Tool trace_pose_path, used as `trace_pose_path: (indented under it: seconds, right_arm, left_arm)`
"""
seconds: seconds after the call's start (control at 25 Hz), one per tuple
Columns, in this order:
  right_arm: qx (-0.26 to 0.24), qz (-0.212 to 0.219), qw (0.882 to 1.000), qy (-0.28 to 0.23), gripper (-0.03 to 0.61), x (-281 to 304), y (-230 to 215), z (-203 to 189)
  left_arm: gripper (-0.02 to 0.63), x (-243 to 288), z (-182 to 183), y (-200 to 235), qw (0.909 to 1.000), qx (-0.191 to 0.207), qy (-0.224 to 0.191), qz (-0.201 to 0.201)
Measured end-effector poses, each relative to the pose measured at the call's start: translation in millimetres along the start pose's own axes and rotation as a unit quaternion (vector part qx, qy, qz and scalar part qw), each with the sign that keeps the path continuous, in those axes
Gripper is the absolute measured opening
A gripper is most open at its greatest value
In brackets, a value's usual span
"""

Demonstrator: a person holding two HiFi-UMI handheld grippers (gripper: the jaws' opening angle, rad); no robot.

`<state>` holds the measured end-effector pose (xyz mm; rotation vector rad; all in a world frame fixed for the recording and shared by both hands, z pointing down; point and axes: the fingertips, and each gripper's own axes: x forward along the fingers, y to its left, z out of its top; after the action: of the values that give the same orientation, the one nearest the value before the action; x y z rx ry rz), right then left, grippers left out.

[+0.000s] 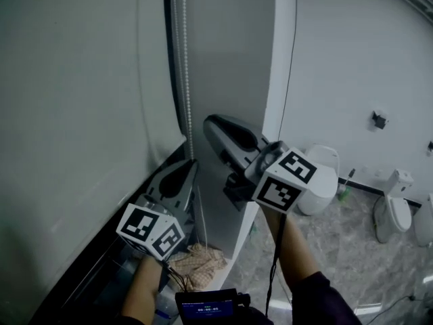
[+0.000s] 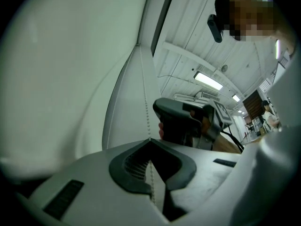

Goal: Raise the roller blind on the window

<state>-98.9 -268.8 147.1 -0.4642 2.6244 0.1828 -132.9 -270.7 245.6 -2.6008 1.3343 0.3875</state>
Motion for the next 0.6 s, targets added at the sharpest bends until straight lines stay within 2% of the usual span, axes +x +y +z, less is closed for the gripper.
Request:
trace_pose_path:
  seconds: [0.04, 0.16, 0.24, 0.32, 0.44, 0.6]
  right_arm:
    - [-0.005, 0.002, 1.000, 0.009, 0.020, 4.1, -0.2, 2.2]
    - [-0.021, 0.029, 0.998, 0.059, 0.115, 14.8, 6.6, -3.8]
    - [-0.057, 0.034, 0.993, 0.101, 0.120, 20.8, 12.1, -8.9]
    - [-0.084, 0.023, 0.988, 0.127, 0.120, 26.3, 13.0, -6.7]
    - [-0.083, 0.000, 0.986, 0.148, 0.120, 32.3, 5.0, -5.3]
    - [-0.071, -0.013, 0.981, 0.179, 0.115, 34.6, -5.1, -17.3]
  left_arm:
    - [0.012, -2.1, -7.0, -1.0, 1.0000, -0.001, 0.008, -0.003]
    - [0.012, -10.2, -33.8, -3.7, 0.9990, 0.023, 0.037, -0.009]
    - [0.012, -16.8, -55.3, -3.2, 0.9974, 0.037, 0.060, -0.014]
    - [0.012, -21.6, -73.5, -2.3, 0.9964, 0.031, 0.077, -0.018]
    - [0.012, -27.8, -101.8, -5.5, 0.9946, 0.012, 0.099, -0.027]
    - [0.012, -37.8, -128.1, -11.3, 0.9925, 0.011, 0.118, -0.031]
